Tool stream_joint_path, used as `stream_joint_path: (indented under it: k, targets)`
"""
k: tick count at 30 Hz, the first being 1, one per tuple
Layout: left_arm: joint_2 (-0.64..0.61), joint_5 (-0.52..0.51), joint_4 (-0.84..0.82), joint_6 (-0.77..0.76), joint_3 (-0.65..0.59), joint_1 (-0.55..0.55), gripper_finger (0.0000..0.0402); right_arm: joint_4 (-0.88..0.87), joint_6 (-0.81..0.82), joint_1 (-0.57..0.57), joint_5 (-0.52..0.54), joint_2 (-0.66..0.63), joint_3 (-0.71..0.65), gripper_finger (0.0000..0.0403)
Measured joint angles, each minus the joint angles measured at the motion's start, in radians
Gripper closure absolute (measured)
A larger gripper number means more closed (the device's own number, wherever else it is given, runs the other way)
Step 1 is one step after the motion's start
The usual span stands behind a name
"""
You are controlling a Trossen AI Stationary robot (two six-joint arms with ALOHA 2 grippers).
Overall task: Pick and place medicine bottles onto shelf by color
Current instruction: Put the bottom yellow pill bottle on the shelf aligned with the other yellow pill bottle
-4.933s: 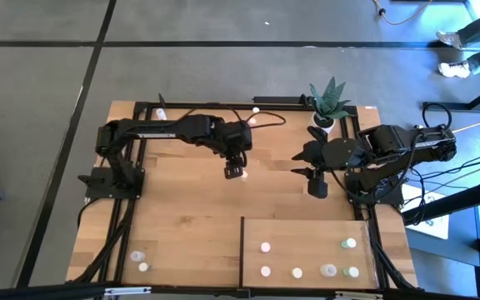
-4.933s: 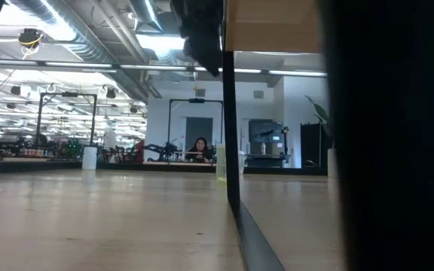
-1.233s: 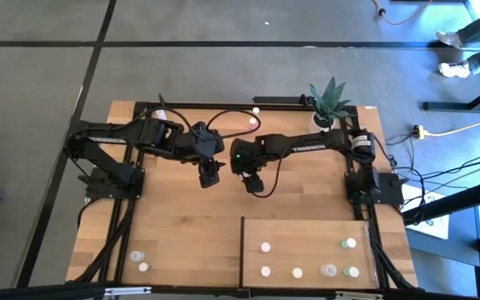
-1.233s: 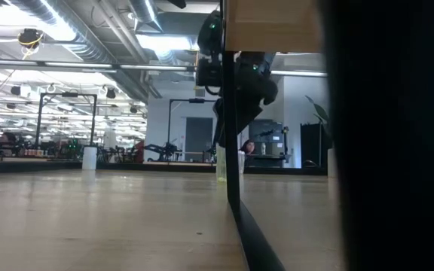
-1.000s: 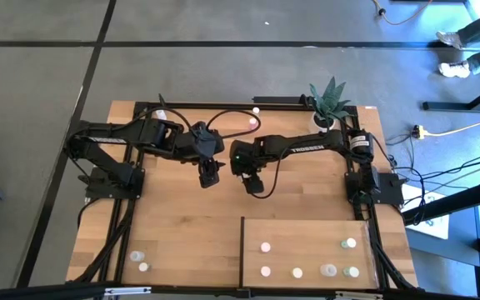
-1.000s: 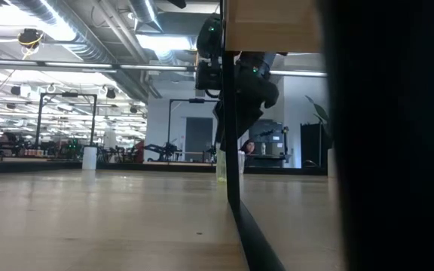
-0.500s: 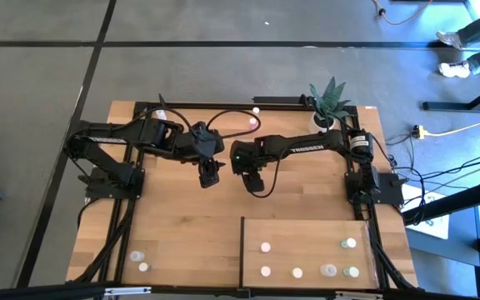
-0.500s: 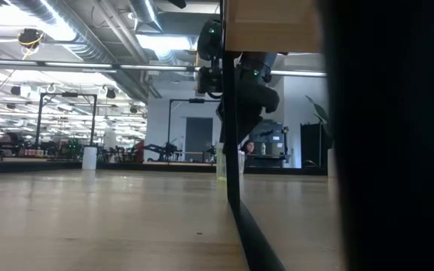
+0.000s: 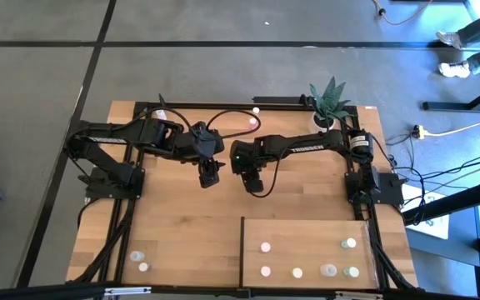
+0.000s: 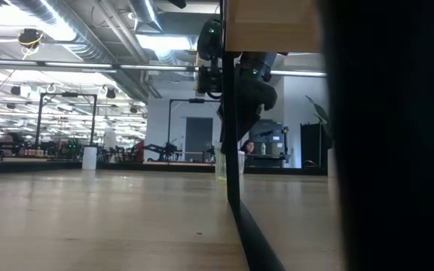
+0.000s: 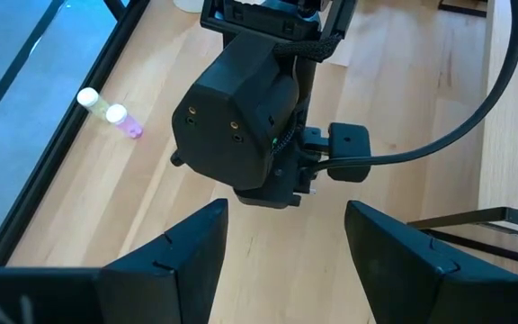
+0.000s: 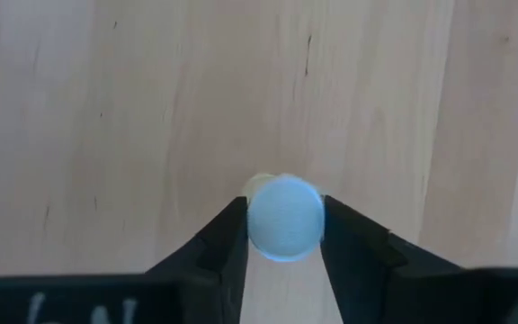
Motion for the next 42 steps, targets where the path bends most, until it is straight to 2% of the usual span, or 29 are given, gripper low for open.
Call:
stream_joint_path:
  k: [9,18,27,33,38,42]
  targets:
    - [0.000,0.000,0.000,0.000,0.000,0.000,0.0184,-0.006,0.012,0.005,-0.001,-0.010,0.000,0.0278]
    - [0.000,0.000,-0.001,0.001,0.000,0.000,0.0184,-0.079,0.088,0.007,0.000,-0.152,0.000,0.0280]
    - [0.000,0.001,-0.001,0.007,0.000,0.000,0.0184,-0.246,0.196,0.069,0.121,-0.310,0.010,0.0280]
    - [0.000,0.001,-0.001,0.010,0.000,0.000,0.0184,-0.456,0.293,0.124,0.128,-0.359,0.138,0.0281]
    - [0.000,0.001,-0.001,0.010,0.000,0.000,0.0184,-0.599,0.319,0.198,0.207,-0.363,0.292,0.0281]
    - [0.000,0.001,-0.001,0.010,0.000,0.000,0.0184,-0.671,0.317,0.267,0.210,-0.363,0.384,0.0281]
